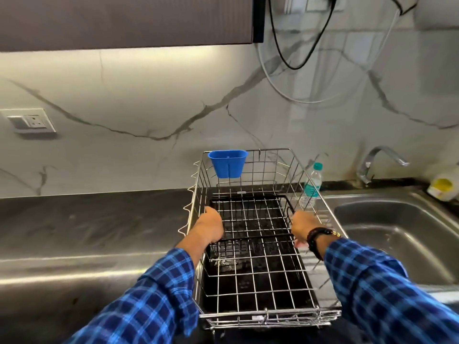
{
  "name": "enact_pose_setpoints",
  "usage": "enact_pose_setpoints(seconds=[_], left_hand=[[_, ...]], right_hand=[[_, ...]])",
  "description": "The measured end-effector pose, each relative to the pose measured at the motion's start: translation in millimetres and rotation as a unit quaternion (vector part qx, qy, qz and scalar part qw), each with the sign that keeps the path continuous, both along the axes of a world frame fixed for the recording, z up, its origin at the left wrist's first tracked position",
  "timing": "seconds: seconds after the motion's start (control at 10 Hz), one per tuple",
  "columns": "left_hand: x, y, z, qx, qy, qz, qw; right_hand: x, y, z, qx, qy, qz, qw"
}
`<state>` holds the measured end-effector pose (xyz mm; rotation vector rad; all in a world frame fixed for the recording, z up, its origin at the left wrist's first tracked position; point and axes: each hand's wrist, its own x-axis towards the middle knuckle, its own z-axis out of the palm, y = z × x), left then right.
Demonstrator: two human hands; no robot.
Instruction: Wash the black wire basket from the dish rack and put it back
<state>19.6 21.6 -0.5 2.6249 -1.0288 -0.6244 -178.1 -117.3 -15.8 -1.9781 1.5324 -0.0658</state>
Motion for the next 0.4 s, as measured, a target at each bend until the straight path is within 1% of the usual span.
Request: enact_pose_setpoints(seconds=[0.1, 0.2, 0.3, 0.4], left_hand=[[0.6, -1.2, -2.0, 0.002, -0.016, -0.027, 1.000], [-0.9, 0.6, -2.6, -0.002, 0.005, -0.045, 0.999], [1.4, 2.2, -4.4, -0.017, 0.014, -0.049, 0.999], [-4.2, 5.8, 0.4, -0.063, 0.032, -0.044, 0.997]], right_hand=[[-2.9, 2.0, -8.0, -0.001, -0.004, -0.018, 1.000], [-4.3, 4.0, -4.9, -0.030, 0.005, -0.007, 1.000], [-3.5, 6.9, -2.0, -0.009, 0.031, 0.041, 0.999], [-9.8, 7.7, 8.1, 0.017, 0.027, 0.065, 0.997]])
